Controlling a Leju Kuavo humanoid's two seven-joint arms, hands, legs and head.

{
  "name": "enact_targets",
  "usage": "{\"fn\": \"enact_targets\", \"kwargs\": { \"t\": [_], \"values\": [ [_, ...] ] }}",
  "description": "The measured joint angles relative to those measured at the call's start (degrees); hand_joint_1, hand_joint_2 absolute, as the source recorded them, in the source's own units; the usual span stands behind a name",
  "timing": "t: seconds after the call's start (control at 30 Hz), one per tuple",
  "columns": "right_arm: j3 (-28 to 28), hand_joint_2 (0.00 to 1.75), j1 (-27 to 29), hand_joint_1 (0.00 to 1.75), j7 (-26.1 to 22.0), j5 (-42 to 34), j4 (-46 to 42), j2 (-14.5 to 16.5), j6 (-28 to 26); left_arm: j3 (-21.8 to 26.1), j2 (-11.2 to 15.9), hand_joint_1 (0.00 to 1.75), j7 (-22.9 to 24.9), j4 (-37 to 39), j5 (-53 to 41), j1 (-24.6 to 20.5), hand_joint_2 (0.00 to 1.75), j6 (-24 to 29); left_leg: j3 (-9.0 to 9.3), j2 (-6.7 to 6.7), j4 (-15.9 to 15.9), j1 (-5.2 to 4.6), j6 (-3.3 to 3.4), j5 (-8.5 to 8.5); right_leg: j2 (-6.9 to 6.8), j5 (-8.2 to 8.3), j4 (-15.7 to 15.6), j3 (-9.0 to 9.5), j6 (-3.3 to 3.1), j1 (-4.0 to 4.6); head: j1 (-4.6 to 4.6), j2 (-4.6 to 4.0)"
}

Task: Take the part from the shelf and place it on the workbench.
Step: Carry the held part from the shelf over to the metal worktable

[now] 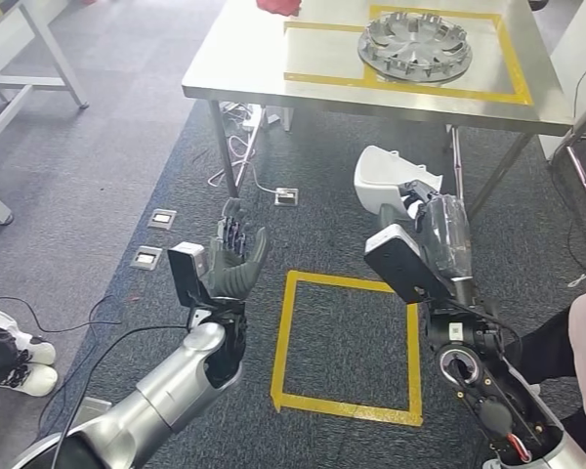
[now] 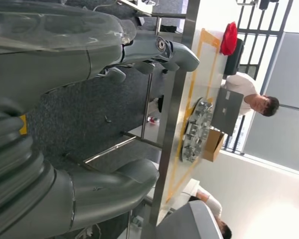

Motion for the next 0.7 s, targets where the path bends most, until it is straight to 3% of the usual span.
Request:
{"fn": "enact_targets", "kwargs": {
  "t": [0.03,0.07,0.1,0.17,0.2,0.27,0.33,0.43,0.5,0.53,0.57,0.63,0.7],
  "values": [
    [-0.14,1.75,0.01,1.75,0.09,0.09,-0.12,-0.21,0.03,0.00,-0.01,0.00,-0.01,0.03,0.01,0.04,1.75,0.00,0.70,-0.02,0.11,0.04,-0.11,-0.60,-0.05,0.98,-1.75,-0.07,0.10,-0.14,0.02,0.00],
    [-0.28,1.75,0.00,1.75,0.16,0.13,-0.27,-0.36,0.04,0.00,-0.04,0.00,-0.02,0.04,0.01,0.05,1.75,0.00,1.51,-0.04,0.24,0.08,-0.26,-1.27,-0.09,3.41,-5.38,0.73,0.13,-0.25,0.04,0.00],
    [-0.42,1.75,-0.01,1.75,0.20,0.15,-0.41,-0.49,0.06,0.00,-0.07,0.00,-0.03,0.06,0.01,0.03,1.75,0.00,2.23,-0.06,0.35,0.10,-0.45,-1.95,-0.14,6.98,-9.85,1.80,0.08,-0.32,0.09,0.00],
    [-0.63,1.75,-0.03,1.75,0.21,0.16,-0.60,-0.71,0.14,-0.03,-0.15,0.00,-0.09,0.15,0.04,-0.03,1.75,0.01,3.17,-0.12,0.65,0.06,-0.99,-3.06,-0.21,11.81,-16.16,3.47,-0.49,-0.14,0.11,0.00],
    [-0.73,1.75,-0.02,1.75,0.23,0.16,-0.69,-0.80,0.19,-0.05,-0.17,0.00,-0.12,0.20,0.06,-0.09,1.75,0.01,3.35,-0.14,0.78,0.03,-1.34,-3.38,-0.21,12.71,-17.31,3.79,-0.94,0.00,0.11,0.00],
    [-0.99,1.75,-0.07,1.75,0.26,0.16,-0.96,-0.90,0.27,-0.09,-0.20,0.00,-0.22,0.25,0.05,-0.25,1.75,0.02,3.45,-0.13,1.14,0.05,-1.95,-3.75,-0.11,12.44,-17.48,4.57,-1.85,0.12,0.03,0.00],
    [-1.29,1.75,-0.25,1.75,0.25,0.17,-1.28,-0.95,0.25,-0.15,-0.21,0.00,-0.30,0.25,0.02,-0.43,1.75,0.02,2.13,0.01,3.96,0.15,-2.44,-3.98,-0.04,12.16,-17.72,5.45,-2.48,-0.07,-0.05,0.00],
    [-1.37,1.75,-0.42,1.75,0.22,0.20,-1.51,-0.97,0.26,-0.57,-0.14,0.00,-0.36,0.37,0.02,-0.61,1.75,0.02,-4.83,0.16,14.36,0.26,-3.09,-6.85,0.00,11.15,-17.84,6.62,-3.12,-0.11,-0.37,0.00],
    [-1.37,1.75,-0.36,1.75,0.23,0.20,-1.52,-1.00,0.27,-0.89,-0.02,0.00,-0.36,0.54,0.03,-0.43,1.75,0.02,-8.77,0.17,18.01,0.27,-3.17,-8.72,0.07,10.21,-17.83,7.58,-3.24,-0.01,-0.48,0.00],
    [-1.38,1.75,-0.31,1.75,0.23,0.20,-1.52,-1.01,0.27,-0.93,0.01,0.00,-0.36,0.60,0.03,-0.36,1.75,0.02,-9.26,0.18,16.97,0.25,-3.04,-8.16,0.13,9.69,-17.82,8.21,-3.24,0.06,-0.54,0.00],
    [-1.38,1.75,-0.27,1.75,0.26,0.24,-1.53,-1.02,0.27,-0.94,0.03,0.00,-0.36,0.64,0.04,-0.34,1.75,0.02,-8.73,0.18,13.97,0.19,-2.76,-6.25,0.18,9.11,-17.82,8.97,-3.22,0.15,-0.60,0.00],
    [-1.38,1.75,-0.24,1.75,0.34,0.39,-1.54,-1.03,0.30,-0.94,0.07,0.00,-0.36,0.67,0.04,-0.41,1.75,0.02,-6.21,0.19,5.31,-0.18,-1.90,0.04,0.25,7.86,-17.76,10.28,-3.02,0.38,-0.64,0.00],
    [-1.40,1.75,-0.22,1.75,0.46,0.55,-1.62,-1.04,0.41,-0.97,0.13,0.00,-0.35,0.73,0.13,-0.51,1.75,0.02,-4.51,0.10,0.28,-0.56,-1.28,3.73,0.39,6.85,-17.80,11.06,-2.53,0.61,-0.57,0.00]
  ]
}}
